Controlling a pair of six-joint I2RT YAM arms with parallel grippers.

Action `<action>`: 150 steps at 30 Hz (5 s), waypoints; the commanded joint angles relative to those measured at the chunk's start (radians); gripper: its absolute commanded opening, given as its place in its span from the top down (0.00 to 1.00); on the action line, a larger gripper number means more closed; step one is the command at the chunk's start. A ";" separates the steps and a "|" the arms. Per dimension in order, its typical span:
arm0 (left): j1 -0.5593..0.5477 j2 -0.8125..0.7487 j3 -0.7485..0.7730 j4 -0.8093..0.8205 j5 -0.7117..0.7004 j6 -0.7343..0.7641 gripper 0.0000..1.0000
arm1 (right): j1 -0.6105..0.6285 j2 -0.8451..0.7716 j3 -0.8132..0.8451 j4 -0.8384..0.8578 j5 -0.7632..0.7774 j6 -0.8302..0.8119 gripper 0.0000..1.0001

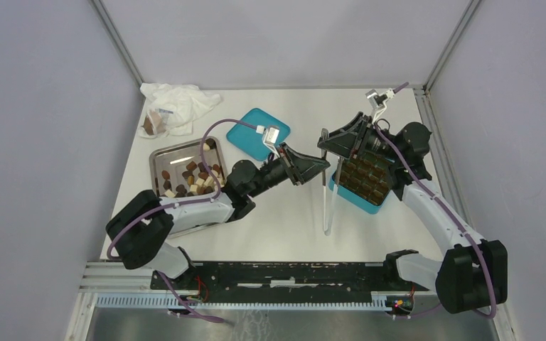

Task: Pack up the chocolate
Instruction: Pick up the clamp at the center of the board.

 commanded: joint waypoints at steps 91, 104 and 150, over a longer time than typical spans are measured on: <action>-0.262 -0.113 0.215 -0.721 -0.563 0.476 0.23 | -0.090 -0.032 -0.142 -0.099 0.127 -0.118 0.99; 0.062 -0.416 -0.275 -0.163 0.240 0.228 0.00 | -0.071 -0.026 -0.187 0.357 -0.066 0.095 0.98; -0.106 0.135 -0.146 0.684 -0.029 0.066 0.22 | 0.086 0.061 -0.178 0.528 0.040 0.265 0.99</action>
